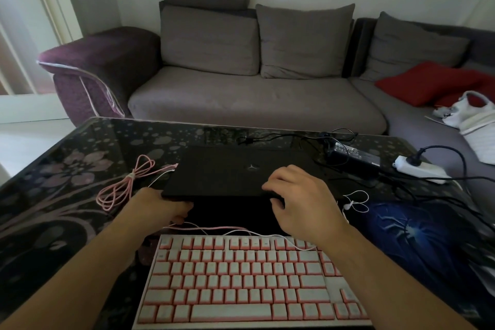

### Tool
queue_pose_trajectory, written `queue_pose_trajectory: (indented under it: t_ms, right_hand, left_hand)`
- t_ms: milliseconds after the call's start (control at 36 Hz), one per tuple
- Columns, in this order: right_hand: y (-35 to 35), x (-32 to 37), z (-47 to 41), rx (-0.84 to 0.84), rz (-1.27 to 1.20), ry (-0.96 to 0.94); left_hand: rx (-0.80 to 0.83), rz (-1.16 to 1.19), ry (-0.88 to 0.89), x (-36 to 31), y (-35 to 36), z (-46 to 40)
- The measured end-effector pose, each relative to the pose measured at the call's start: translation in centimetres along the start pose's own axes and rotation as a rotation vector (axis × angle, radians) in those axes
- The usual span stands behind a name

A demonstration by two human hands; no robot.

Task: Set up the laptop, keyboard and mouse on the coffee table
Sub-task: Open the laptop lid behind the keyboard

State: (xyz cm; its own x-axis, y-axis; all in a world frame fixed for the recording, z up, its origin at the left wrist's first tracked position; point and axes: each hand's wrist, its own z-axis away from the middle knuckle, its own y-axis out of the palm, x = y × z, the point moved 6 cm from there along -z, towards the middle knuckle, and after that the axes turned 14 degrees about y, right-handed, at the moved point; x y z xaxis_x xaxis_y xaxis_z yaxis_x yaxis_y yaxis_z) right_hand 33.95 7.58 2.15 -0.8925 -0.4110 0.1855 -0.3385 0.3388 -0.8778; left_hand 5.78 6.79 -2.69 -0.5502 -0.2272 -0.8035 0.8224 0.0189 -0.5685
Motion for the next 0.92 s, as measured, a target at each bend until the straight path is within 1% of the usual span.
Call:
queue_pose_trajectory:
  t_ms: [139, 222, 333, 417, 472, 639, 778, 917]
  right_hand:
    - [-0.6, 0.4, 0.0, -0.044, -0.049, -0.018]
    - [-1.1, 0.5, -0.1, -0.072, -0.065, -0.008]
    - [-1.5, 0.8, -0.2, -0.103, -0.066, -0.008]
    - [-1.5, 1.0, -0.2, -0.111, -0.071, -0.013]
    - [-1.4, 1.0, -0.1, -0.109, -0.068, -0.013]
    - [-1.6, 1.0, 0.0, -0.118, -0.071, -0.016]
    - [-2.2, 0.9, -0.6, -0.153, -0.074, -0.009]
    - [-3.8, 0.7, -2.3, -0.253, -0.066, 0.022]
  left_hand:
    - [0.14, -0.251, 0.072, -0.7, -0.4, -0.2]
    - [0.213, -0.303, 0.123, -1.0, 0.1, -0.2]
    - [0.252, -0.429, 0.348, -3.3, 2.5, 0.8]
    - [0.294, -0.504, 0.547, -5.5, 5.8, 2.2]
    - [0.298, -0.568, 0.629, -6.3, 8.2, 3.0]
    - [0.292, -0.741, 0.566, -6.5, 11.0, 3.4]
    - [0.298, -0.777, 0.557, -6.7, 11.3, 3.4]
    - [0.272, -0.771, 0.592, -6.9, 11.4, 3.2]
